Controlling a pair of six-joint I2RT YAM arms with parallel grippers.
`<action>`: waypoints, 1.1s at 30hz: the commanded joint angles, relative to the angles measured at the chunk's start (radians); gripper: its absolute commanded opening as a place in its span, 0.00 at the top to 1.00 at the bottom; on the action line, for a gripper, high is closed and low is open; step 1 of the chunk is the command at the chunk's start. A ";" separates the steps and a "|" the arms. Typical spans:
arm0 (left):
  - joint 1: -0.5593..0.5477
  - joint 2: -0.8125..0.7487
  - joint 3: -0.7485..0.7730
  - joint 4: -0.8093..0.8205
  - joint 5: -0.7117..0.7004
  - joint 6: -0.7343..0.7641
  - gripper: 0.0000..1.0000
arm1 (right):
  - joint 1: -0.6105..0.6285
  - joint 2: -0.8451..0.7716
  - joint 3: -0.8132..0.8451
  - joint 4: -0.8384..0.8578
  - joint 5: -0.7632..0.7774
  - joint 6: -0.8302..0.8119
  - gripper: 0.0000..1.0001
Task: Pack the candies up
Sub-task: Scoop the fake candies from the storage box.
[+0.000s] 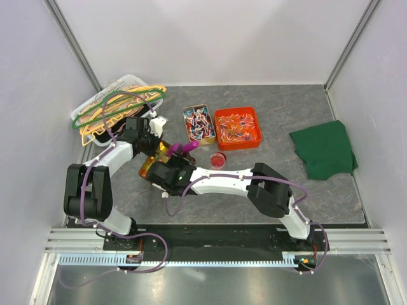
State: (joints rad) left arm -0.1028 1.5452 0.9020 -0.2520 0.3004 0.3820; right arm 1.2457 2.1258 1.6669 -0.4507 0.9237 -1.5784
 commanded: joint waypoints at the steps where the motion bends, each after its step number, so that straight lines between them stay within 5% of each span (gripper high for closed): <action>1: -0.005 -0.071 0.008 0.013 0.088 -0.045 0.98 | 0.006 0.049 0.120 -0.160 0.067 0.007 1.00; 11: -0.003 -0.089 -0.011 0.017 0.112 -0.048 0.98 | 0.020 0.072 0.188 -0.506 0.026 0.086 1.00; 33: 0.008 -0.094 -0.023 0.030 0.149 -0.049 0.98 | 0.006 0.097 0.268 -0.701 -0.348 0.104 1.00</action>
State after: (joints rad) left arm -0.1013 1.5105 0.8604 -0.2623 0.3336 0.3794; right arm 1.2659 2.1857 1.9232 -1.0557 0.7586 -1.4624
